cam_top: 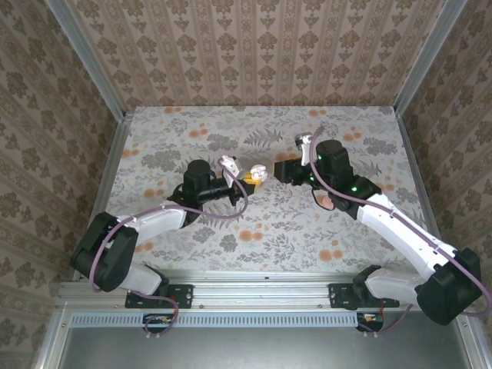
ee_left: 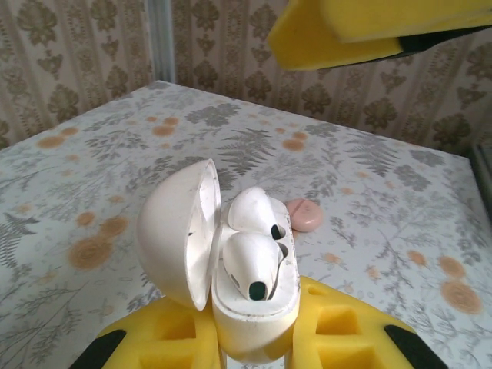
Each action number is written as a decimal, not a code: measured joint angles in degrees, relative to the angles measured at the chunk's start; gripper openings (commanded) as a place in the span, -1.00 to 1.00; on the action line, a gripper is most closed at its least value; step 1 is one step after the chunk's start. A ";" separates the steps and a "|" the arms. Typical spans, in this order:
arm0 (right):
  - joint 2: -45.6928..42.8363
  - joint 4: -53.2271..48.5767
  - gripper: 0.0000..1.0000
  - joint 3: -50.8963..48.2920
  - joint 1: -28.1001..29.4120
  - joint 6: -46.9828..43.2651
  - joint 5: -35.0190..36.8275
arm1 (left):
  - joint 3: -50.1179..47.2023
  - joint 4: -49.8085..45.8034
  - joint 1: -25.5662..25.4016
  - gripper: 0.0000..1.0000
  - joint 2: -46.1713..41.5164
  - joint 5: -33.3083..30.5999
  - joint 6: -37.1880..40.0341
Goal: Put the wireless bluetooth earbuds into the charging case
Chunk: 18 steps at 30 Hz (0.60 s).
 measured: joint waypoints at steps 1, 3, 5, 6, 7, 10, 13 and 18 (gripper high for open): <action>-0.79 0.15 0.21 -0.72 -0.52 -1.27 -1.33 | 0.00 -0.90 0.02 -0.92 -0.50 1.07 0.42; -2.14 0.46 0.29 -1.81 -1.20 -4.28 -3.58 | 0.02 -2.16 0.02 -0.92 -1.36 2.95 1.44; -3.26 0.68 0.38 -2.69 -1.70 -7.69 -5.70 | 0.24 -4.07 0.07 -0.92 -2.12 4.79 2.51; -3.78 0.74 0.43 -3.13 -1.95 -9.70 -7.02 | 0.33 -4.98 0.07 -0.92 -2.45 5.75 3.28; -4.17 0.74 0.54 -3.52 -2.23 -11.65 -8.39 | 0.44 -5.95 0.07 -0.91 -2.71 6.64 3.98; -4.76 0.74 0.78 -4.50 -2.93 -17.14 -11.85 | 0.90 -8.70 0.07 -0.91 -3.41 8.70 5.97; -4.79 0.68 0.83 -5.35 -3.82 -21.00 -14.14 | 1.42 -11.23 0.07 -0.91 -4.42 10.21 7.80; -4.74 0.42 0.83 -5.60 -4.74 -28.37 -18.25 | 2.34 -14.49 0.07 -0.91 -6.08 11.78 10.45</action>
